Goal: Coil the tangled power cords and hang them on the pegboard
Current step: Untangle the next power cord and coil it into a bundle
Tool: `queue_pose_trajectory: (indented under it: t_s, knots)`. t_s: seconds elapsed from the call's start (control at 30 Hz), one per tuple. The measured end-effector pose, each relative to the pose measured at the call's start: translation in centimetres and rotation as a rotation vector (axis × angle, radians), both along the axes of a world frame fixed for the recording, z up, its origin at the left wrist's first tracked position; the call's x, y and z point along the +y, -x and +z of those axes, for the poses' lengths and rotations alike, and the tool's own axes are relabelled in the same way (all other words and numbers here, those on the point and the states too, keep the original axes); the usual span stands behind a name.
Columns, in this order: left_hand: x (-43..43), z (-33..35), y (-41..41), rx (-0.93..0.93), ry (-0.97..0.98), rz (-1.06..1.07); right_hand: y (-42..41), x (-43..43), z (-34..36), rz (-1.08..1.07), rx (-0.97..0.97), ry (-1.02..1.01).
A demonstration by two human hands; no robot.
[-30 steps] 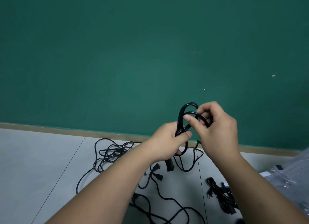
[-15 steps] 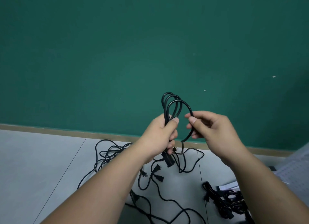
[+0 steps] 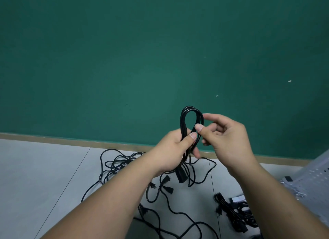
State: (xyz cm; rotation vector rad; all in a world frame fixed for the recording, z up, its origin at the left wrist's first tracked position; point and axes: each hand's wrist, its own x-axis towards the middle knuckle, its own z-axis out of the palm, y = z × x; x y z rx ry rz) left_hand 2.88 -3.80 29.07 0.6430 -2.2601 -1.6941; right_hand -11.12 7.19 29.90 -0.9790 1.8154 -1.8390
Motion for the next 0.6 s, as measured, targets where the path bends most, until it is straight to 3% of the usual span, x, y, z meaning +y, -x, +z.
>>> queue_pose_trajectory:
  t_s: [0.2,0.43,0.6]
  knots:
    - [1.2,0.3,0.3,0.051,-0.336,-0.163,0.6,-0.1,-0.1,0.019,-0.075,0.012]
    - [1.1,0.2,0.2,-0.023,-0.255,-0.252,0.8,0.4,0.2,0.062,-0.003,-0.11]
    - [1.4,-0.1,0.8,-0.023,-0.33,-0.127,0.4,-0.1,0.0,0.016,0.0,-0.178]
